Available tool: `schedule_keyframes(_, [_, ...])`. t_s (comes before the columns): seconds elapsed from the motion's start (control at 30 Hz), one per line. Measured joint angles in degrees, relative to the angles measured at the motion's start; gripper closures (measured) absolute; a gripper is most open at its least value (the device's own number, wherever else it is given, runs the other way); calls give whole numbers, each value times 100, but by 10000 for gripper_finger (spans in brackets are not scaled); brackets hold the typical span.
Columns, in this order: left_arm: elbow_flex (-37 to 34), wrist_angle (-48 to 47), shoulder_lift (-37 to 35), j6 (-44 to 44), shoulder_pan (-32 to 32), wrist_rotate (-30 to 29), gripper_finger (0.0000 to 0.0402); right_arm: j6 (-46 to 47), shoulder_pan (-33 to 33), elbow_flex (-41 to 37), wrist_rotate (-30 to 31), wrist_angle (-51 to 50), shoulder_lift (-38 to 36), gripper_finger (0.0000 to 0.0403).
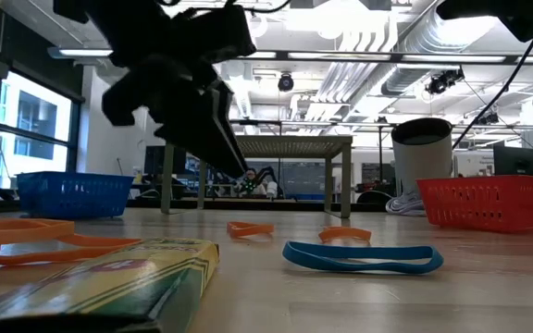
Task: Pick & Place Office Desk Supplies
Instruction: Put the orange rubberband into the red bin
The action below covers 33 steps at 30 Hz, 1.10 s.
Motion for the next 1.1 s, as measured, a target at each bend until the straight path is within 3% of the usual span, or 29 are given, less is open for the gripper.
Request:
schedule_keyframes(0.13, [0,133,118,401,226,85,318,2,0,0,-3,-22,0,222])
schedule_keyframes(0.53, [0,114,253,1247,1032,2105,319,0,0,0,-12,-22,0,222])
schedule_keyframes(0.83, [-66,29,253,1251,1367,2562,319,0,0,0,-6,-22,0,222])
schedule_keyframes(1.1, [-107,69,253,1248,1409,2625,319,0,0,0,-16,-24,0,222])
